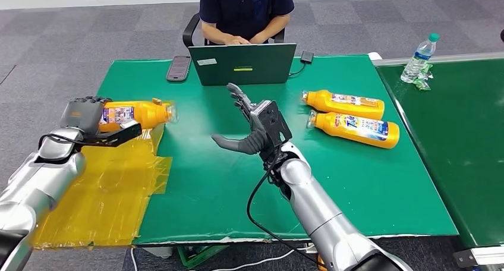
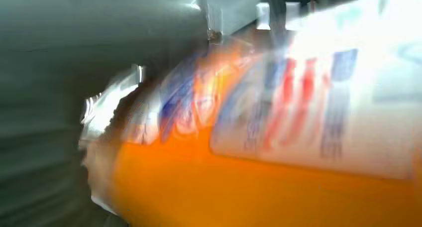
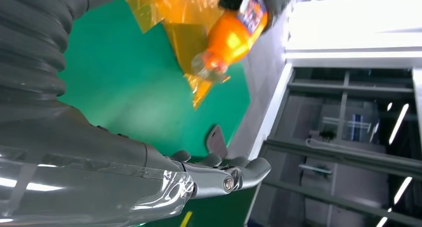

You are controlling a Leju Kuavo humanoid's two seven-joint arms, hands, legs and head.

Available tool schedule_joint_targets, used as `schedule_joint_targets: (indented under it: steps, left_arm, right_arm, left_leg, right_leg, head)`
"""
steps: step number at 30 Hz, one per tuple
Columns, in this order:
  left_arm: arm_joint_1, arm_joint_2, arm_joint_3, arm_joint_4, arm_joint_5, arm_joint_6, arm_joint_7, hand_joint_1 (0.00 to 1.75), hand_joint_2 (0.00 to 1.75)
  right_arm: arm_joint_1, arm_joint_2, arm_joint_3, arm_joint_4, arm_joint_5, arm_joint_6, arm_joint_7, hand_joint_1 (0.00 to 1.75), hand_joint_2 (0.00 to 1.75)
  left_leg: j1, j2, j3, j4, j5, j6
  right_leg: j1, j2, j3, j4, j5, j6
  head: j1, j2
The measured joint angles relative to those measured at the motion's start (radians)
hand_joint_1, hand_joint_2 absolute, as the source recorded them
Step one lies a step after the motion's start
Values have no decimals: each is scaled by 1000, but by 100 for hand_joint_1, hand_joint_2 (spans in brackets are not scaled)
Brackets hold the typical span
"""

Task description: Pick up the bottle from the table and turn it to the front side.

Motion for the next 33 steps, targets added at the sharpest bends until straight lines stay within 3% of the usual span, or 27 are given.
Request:
schedule_joint_targets:
  steps: [5,11,20,21,24,25,33]
  left_arm:
    - [-2,32,-13,3,-38,-141,-64,175,175]
    - [14,51,-23,-1,-67,-148,-93,175,175]
    - [96,49,-36,4,-111,-190,-127,175,175]
    - [99,47,-36,4,-110,-193,-131,147,175]
    - [102,42,-36,6,-106,-194,-137,16,175]
    - [103,40,-36,6,-106,-194,-137,0,175]
    - [109,21,-36,7,-115,-182,-125,0,175]
  right_arm:
    - [8,-7,0,0,10,5,8,0,175]
    - [10,-8,0,1,14,14,16,0,175]
    - [21,-11,-3,3,21,14,14,0,175]
    - [22,-11,-3,4,22,14,13,0,175]
    - [25,-11,-3,8,25,15,9,0,175]
    - [26,-11,-3,8,27,15,7,0,175]
    - [26,-11,-4,11,40,15,2,0,175]
  left_leg:
    - [0,0,2,-1,0,0]
    - [0,3,7,-1,-1,-1]
    - [1,1,2,-1,4,-4]
    - [1,0,1,-1,4,-4]
    - [1,0,0,-1,4,-4]
    - [1,0,0,-1,4,-4]
    - [1,0,-2,-1,4,-4]
  right_leg:
    - [0,0,2,0,0,0]
    - [0,2,6,0,0,-1]
    - [2,1,0,0,3,-5]
    - [2,0,0,0,3,-5]
    - [2,0,-1,0,4,-5]
    - [2,0,-1,0,4,-5]
    - [2,0,-4,0,4,-5]
  head:
    - [0,0]
    - [0,0]
    - [0,0]
    - [0,0]
    - [0,0]
    - [0,0]
    - [0,0]
